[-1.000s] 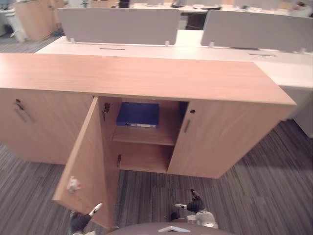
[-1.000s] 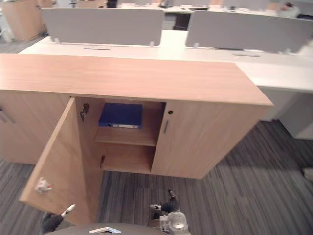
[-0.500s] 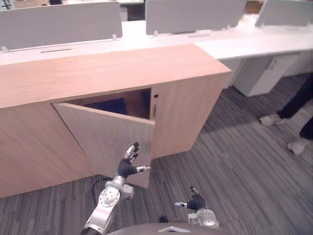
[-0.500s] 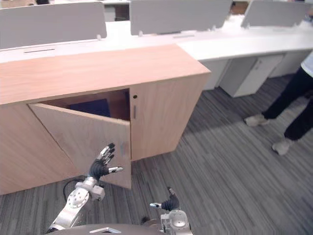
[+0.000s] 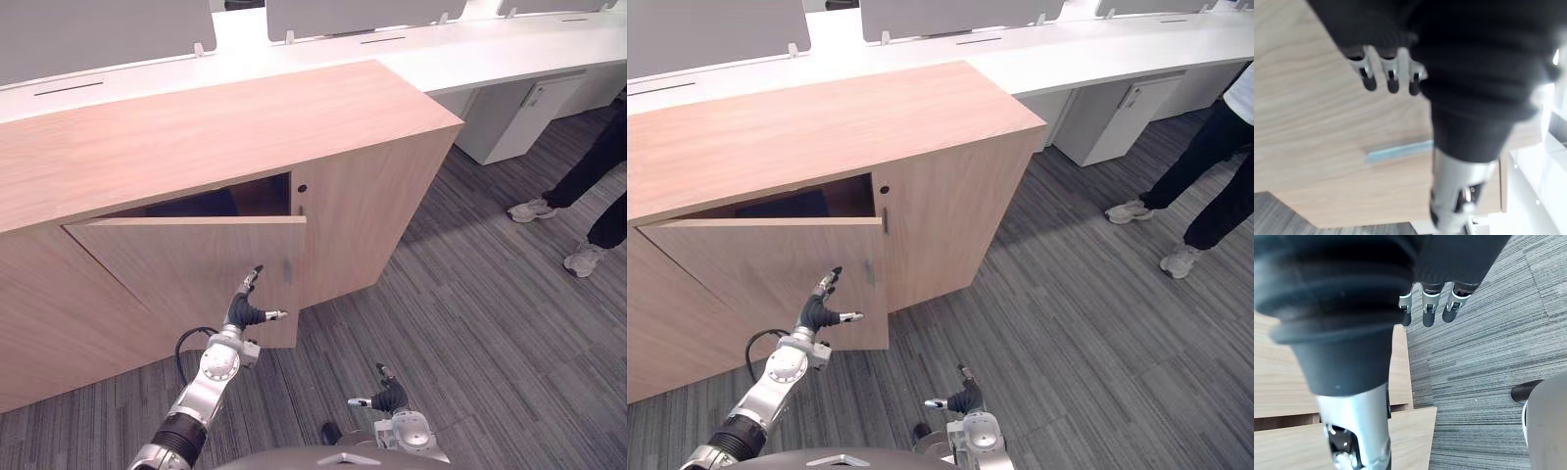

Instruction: Walk over to the cabinet, pick up the folder, carry it to the office cabinet, place the folder inside the office cabinet, then close the office cabinet door

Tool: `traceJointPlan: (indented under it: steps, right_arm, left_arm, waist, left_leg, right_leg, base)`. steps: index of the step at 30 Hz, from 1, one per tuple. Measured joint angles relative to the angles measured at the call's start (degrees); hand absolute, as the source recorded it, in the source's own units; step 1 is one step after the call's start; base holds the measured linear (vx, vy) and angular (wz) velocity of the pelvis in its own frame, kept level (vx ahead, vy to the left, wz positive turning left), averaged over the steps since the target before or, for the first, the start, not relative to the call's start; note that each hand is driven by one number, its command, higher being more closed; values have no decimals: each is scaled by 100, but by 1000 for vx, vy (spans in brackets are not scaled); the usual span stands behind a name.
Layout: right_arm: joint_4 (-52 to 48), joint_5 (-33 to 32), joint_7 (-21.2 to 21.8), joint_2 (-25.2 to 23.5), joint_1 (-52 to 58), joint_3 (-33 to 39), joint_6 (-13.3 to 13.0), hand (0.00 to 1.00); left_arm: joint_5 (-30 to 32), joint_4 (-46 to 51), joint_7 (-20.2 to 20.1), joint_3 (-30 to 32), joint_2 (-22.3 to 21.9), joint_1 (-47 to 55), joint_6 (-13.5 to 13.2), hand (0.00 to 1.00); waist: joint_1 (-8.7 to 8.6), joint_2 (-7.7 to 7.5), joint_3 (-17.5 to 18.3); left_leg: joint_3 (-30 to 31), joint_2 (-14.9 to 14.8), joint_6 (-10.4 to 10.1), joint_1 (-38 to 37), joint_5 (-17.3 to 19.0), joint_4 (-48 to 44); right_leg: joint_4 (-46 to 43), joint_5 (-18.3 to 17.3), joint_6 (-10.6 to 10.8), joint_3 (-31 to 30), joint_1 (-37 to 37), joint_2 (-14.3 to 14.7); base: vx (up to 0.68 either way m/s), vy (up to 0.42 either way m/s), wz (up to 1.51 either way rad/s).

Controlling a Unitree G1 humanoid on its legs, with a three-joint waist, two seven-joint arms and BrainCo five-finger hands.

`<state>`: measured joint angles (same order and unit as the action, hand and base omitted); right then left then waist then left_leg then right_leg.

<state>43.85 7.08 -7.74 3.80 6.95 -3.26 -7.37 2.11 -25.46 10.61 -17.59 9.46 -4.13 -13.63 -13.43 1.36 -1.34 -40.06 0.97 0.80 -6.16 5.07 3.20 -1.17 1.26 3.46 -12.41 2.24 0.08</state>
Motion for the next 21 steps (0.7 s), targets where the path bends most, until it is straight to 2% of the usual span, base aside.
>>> traceJointPlan:
  steps: [6, 18, 21]
  right_arm:
    - [9, -5, -27, -2, -2, 8, -4, 0]
    - [43, -40, -48, -13, 2, 135, 8, 0]
    - [44, -67, -51, -14, 3, 177, 8, 0]
  left_arm:
    - [2, 1, 169, 8, -53, -29, 36, 0]
    - [-12, 12, 169, 352, -164, 83, 79, 0]
    - [-35, 12, 160, 407, -159, 182, 79, 0]
  waist:
    - [-7, 10, -4]
    - [104, -18, -18]
    - [145, -41, -22]
  left_leg:
    - [77, 56, 25, -6, -75, 118]
    - [76, 113, 99, -2, -199, 172]
    - [83, 125, 105, 0, -203, 172]
  right_leg:
    - [18, 2, -4, 81, 7, -24]
    - [186, 25, -14, 121, -34, -97]
    - [219, 79, 38, 133, -49, -114]
  base:
    - [-8, -52, 5]
    - [-74, -66, 0]
    - [-47, -58, 2]
